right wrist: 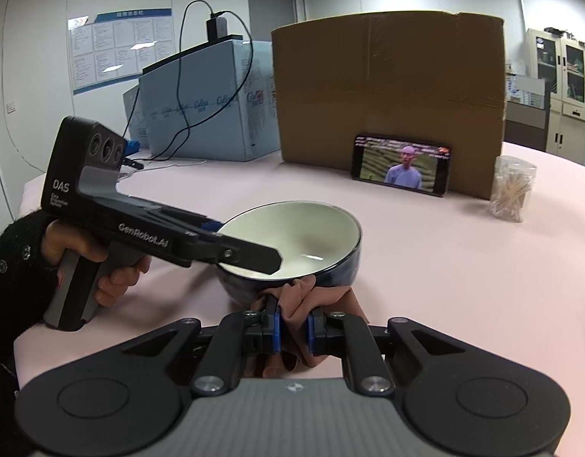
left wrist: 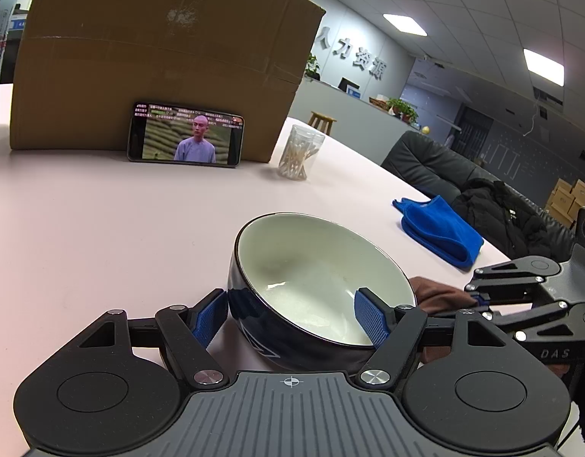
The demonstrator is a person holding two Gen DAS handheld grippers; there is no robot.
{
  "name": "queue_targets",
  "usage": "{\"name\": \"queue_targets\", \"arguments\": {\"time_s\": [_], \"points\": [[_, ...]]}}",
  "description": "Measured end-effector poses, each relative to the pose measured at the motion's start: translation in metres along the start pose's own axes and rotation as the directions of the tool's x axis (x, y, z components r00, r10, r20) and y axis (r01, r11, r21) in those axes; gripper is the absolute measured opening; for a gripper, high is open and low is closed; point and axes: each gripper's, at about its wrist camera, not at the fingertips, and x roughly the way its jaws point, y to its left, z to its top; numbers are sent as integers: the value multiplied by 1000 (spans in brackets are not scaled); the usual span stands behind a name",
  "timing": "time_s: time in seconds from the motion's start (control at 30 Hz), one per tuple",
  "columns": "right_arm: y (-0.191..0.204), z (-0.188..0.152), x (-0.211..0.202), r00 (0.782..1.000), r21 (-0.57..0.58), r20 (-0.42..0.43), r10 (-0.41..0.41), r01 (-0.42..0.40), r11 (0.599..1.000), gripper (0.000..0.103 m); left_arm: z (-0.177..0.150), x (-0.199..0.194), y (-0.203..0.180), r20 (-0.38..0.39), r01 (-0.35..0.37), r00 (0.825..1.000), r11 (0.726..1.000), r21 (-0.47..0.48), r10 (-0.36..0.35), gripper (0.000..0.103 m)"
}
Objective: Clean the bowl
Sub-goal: 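Wipe the bowl's base with the cloth in the right gripper while the left gripper holds the rim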
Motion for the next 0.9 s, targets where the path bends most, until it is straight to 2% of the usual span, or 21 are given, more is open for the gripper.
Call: {"name": "queue_targets", "arguments": {"time_s": [0.17, 0.43, 0.6, 0.9], "points": [[-6, 1, 4, 1000, 26, 10, -23, 23, 999, 14, 0, 0, -1, 0, -2, 1000, 1000, 2, 2, 74], [6, 0, 7, 998, 8, -1, 56, -56, 998, 14, 0, 0, -1, -1, -6, 1000, 1000, 2, 6, 74], [11, 2, 10, 998, 1, -9, 63, -63, 998, 14, 0, 0, 0, 0, -11, 1000, 1000, 1, 11, 75], [9, 3, 13, 1000, 1, -5, 24, -24, 1000, 15, 1, -1, 5, 13, -18, 1000, 1000, -15, 18, 79]]}}
